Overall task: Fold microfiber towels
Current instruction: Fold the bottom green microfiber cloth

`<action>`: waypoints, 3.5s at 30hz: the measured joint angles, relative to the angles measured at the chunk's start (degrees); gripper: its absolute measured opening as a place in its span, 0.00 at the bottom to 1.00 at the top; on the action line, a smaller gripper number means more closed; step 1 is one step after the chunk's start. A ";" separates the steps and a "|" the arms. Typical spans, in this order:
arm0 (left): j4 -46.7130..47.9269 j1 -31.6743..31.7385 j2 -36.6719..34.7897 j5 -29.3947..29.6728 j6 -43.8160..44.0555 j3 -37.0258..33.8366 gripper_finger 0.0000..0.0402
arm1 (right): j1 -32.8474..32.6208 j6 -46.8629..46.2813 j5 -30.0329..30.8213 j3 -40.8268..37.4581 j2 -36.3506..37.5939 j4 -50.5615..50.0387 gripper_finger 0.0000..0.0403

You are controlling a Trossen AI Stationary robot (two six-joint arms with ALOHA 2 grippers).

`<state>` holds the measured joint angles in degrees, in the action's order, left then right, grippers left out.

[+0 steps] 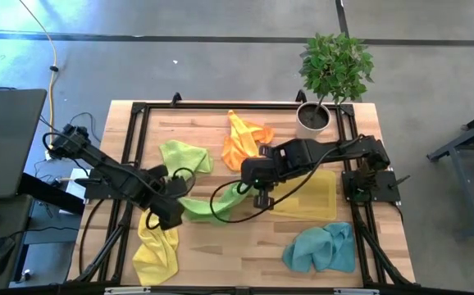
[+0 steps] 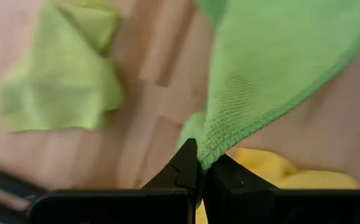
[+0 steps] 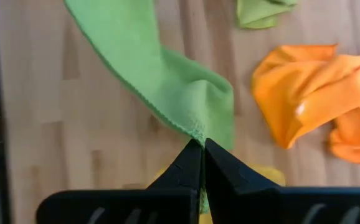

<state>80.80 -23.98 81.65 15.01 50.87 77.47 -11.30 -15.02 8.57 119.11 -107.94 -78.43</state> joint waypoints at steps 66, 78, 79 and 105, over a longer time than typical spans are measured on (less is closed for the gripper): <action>-16.54 -2.85 12.67 -19.69 -16.59 -3.89 0.00 | -7.51 -2.26 -31.68 -36.72 3.85 33.73 0.00; -21.47 -3.81 16.37 -30.69 -15.23 -3.78 0.00 | -9.48 -3.08 -32.84 -43.83 3.85 38.58 0.00; -21.60 -3.91 16.69 -31.10 -15.21 -3.85 0.00 | -9.46 -3.09 -33.78 -44.43 3.85 39.06 0.00; -8.59 -1.91 17.11 -11.34 -9.43 -3.89 0.00 | -0.61 4.68 -28.23 -46.90 3.87 44.89 0.00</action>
<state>72.21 -25.89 98.76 3.67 41.44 73.58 -11.91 -10.34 -19.66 72.20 -104.07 -33.55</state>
